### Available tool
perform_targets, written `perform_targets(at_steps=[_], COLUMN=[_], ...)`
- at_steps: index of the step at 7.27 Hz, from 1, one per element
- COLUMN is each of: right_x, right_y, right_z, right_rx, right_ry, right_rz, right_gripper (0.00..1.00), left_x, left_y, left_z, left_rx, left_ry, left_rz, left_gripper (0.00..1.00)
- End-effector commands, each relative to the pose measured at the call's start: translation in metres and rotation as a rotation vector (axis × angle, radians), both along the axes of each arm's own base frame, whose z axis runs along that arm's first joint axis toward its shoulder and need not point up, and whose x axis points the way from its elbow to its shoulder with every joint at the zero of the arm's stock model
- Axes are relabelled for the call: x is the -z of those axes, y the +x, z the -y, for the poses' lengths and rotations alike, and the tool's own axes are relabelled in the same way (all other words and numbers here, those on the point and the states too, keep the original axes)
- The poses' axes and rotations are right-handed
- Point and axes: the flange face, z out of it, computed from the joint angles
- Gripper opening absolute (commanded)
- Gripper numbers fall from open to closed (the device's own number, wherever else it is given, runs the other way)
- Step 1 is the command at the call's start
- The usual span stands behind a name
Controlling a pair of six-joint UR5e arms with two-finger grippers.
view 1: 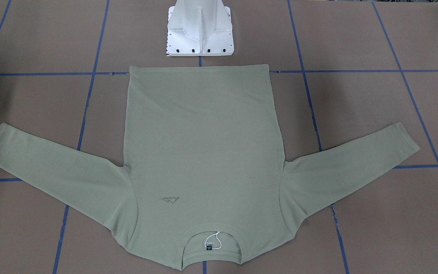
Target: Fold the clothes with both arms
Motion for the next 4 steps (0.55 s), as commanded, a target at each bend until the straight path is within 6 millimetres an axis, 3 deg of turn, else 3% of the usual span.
perform_targets(at_steps=[1, 2, 4], right_x=[-0.01, -0.021, -0.063], right_y=[-0.046, -0.069, -0.087], right_z=[-0.009, -0.024, -0.038], right_rx=[0.007, -0.028, -0.063], right_ry=[0.039, 0.041, 0.06], right_rz=[-0.075, -0.049, -0.009], right_gripper=[1.0, 1.0, 1.0], left_x=[-0.007, -0.007, -0.007], left_y=[0.0, 0.0, 0.0], left_z=[-0.007, -0.007, -0.007], left_rx=[-0.002, -0.002, -0.002], left_ry=[0.019, 0.019, 0.02], left_rz=[-0.001, -0.001, -0.001], left_gripper=[1.0, 1.0, 1.0])
